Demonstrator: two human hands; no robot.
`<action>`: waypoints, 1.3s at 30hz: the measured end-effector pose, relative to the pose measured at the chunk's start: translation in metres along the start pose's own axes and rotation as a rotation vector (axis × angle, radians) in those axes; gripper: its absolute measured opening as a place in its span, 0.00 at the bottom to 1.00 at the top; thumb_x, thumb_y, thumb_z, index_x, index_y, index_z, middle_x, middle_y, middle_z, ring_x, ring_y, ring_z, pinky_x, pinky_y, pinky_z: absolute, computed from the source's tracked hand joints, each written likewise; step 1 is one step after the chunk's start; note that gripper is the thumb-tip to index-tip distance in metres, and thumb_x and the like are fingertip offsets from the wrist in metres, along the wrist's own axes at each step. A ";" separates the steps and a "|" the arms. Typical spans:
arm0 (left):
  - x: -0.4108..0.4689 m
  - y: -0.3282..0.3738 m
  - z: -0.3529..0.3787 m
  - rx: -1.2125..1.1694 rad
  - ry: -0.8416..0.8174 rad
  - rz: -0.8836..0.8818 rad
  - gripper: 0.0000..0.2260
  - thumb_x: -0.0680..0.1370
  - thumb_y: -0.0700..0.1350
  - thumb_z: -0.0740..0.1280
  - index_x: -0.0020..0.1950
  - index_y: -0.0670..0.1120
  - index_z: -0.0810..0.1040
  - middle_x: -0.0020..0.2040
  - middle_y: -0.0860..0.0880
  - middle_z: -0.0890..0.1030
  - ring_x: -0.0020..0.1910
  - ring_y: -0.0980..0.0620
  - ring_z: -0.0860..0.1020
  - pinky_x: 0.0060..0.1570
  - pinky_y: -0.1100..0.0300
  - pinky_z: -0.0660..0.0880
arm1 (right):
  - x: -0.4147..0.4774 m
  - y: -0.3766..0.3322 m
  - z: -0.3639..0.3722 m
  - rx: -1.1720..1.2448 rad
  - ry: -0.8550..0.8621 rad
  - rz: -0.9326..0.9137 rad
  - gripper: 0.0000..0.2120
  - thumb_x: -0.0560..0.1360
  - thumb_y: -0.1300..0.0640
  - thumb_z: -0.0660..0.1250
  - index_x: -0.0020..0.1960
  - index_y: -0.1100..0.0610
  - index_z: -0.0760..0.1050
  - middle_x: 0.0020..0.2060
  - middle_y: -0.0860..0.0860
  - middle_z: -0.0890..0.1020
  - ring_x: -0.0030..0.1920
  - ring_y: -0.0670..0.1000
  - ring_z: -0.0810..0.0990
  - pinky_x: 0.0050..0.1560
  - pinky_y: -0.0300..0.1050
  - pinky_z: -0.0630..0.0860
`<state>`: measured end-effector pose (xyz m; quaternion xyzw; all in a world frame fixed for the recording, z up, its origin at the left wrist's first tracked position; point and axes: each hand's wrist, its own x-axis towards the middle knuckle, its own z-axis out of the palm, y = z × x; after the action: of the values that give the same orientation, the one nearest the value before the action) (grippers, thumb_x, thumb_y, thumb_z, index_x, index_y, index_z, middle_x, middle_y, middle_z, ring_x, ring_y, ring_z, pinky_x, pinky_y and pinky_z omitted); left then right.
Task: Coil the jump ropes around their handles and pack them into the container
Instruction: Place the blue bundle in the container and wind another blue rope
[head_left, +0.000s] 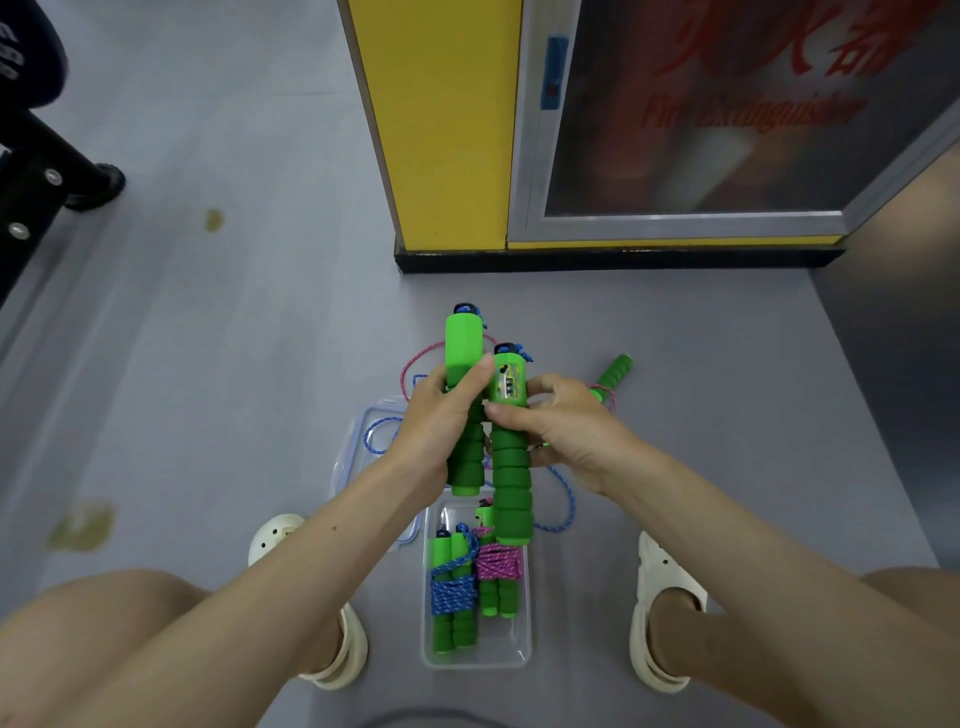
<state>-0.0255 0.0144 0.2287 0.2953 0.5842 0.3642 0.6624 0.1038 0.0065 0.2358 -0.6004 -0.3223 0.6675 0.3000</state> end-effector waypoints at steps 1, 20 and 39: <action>0.000 0.000 0.000 0.002 0.000 -0.009 0.16 0.78 0.51 0.66 0.58 0.41 0.77 0.50 0.39 0.83 0.47 0.42 0.83 0.47 0.47 0.81 | 0.001 0.000 -0.001 0.017 0.020 0.002 0.14 0.71 0.61 0.74 0.53 0.59 0.73 0.42 0.54 0.82 0.34 0.48 0.83 0.35 0.46 0.82; -0.008 -0.001 -0.001 0.261 -0.361 -0.103 0.14 0.77 0.40 0.68 0.62 0.47 0.73 0.48 0.49 0.83 0.40 0.58 0.82 0.35 0.66 0.77 | 0.010 0.007 -0.016 0.230 0.050 0.111 0.14 0.75 0.65 0.67 0.60 0.65 0.74 0.50 0.60 0.82 0.47 0.55 0.82 0.45 0.53 0.81; -0.008 -0.007 -0.010 0.272 -0.357 -0.090 0.13 0.73 0.40 0.72 0.57 0.46 0.79 0.47 0.47 0.84 0.45 0.52 0.83 0.44 0.60 0.80 | 0.008 0.011 -0.005 0.156 -0.007 0.034 0.09 0.77 0.61 0.66 0.56 0.61 0.74 0.51 0.59 0.82 0.51 0.56 0.82 0.55 0.50 0.78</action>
<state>-0.0344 0.0040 0.2262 0.4152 0.5142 0.1940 0.7250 0.1082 0.0061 0.2219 -0.5783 -0.2603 0.6976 0.3335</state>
